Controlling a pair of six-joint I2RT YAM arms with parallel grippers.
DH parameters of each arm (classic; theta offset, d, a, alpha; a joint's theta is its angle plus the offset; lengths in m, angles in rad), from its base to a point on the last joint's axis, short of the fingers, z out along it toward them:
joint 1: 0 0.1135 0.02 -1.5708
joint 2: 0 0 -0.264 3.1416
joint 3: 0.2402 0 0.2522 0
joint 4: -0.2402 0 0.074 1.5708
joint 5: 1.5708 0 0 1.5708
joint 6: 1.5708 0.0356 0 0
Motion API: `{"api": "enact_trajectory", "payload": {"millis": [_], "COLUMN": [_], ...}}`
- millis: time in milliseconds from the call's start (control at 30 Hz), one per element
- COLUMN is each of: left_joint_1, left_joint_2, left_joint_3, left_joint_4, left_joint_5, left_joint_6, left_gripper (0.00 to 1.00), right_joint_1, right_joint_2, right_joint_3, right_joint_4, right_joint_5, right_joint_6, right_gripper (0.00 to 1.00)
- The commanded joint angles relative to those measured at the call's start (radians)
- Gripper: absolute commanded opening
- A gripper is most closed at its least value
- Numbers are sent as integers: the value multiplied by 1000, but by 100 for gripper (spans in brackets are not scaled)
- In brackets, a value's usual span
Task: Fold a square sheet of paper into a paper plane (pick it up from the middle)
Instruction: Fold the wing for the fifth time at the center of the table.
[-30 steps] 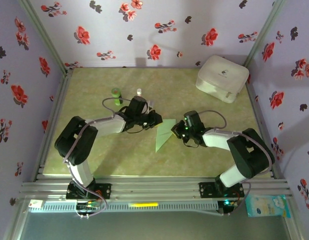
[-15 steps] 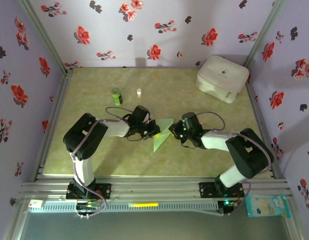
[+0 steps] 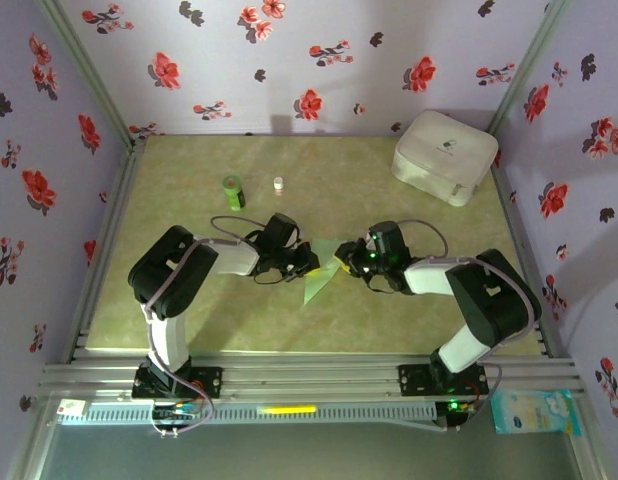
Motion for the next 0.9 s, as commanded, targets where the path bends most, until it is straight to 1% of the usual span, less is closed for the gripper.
{"api": "enact_trajectory", "payload": {"millis": [0,167,300,400,467,633,700,800,867], "left_joint_1": [-4,-5,-4,-3,-3,-3,-3,-3,-6], "left_joint_2": [18,9,1,-5,-11,-56,-83,-121,-145], "left_joint_3": [-22,-29,-36,-40,-43,-49,-51,-51,-50], "left_joint_4": [-8,10,24,32,41,64,64,58,42], "left_joint_5": [-23,-23,-23,-23,-24,-21,-27,-41,-55], "left_joint_6": [21,17,16,17,18,53,77,114,148], "left_gripper": [2,2,2,2,2,9,14,25,29], "right_joint_1": [-18,-28,-36,-38,-39,-39,-37,-36,-32], "right_joint_2": [21,49,68,75,74,55,42,17,-2], "right_joint_3": [30,57,66,71,75,85,82,83,81], "right_joint_4": [-49,-96,-100,-101,-112,-153,-158,-171,-174], "right_joint_5": [-57,-76,-83,-86,-82,-72,-67,-46,-22], "right_joint_6": [-67,-93,-104,-113,-120,-140,-133,-107,-82], "right_gripper": [26,26,26,24,20,7,5,3,2]}}
